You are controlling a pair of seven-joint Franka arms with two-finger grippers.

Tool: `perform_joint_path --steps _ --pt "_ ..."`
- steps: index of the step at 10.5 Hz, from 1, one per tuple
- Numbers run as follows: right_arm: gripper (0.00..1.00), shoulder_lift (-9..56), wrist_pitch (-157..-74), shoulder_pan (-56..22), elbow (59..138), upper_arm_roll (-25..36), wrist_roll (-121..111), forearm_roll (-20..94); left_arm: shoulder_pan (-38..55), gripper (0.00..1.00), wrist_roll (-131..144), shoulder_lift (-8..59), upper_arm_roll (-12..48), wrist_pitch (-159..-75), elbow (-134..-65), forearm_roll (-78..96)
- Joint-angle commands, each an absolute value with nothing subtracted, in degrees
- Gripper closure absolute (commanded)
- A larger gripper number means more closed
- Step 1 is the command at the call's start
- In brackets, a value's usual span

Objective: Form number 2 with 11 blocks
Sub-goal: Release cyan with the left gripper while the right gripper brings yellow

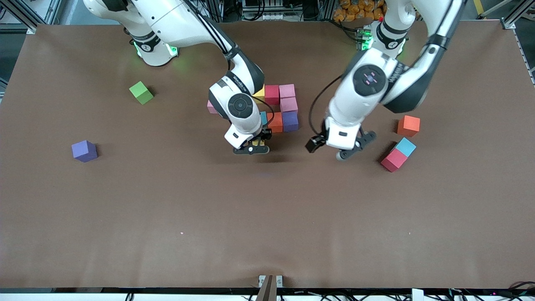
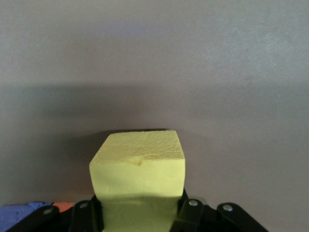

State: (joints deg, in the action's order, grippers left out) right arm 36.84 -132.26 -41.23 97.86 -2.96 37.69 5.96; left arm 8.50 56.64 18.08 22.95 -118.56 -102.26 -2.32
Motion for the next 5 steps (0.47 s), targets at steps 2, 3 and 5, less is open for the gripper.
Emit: perform_joint_path --steps 2,3,5 --pt "0.60 37.70 -131.84 -42.89 96.59 -2.37 40.51 3.87 1.60 0.00 32.93 19.33 23.29 -114.79 -104.49 -5.51" --pt "0.60 37.97 -131.84 -43.15 96.59 -2.37 40.78 3.52 -0.25 0.00 28.96 20.03 23.29 -114.79 -105.28 -9.71" --pt "0.60 38.67 -131.92 -43.68 96.59 -2.37 41.57 2.38 -5.86 0.00 19.92 22.40 23.38 -115.57 -105.64 -14.75"
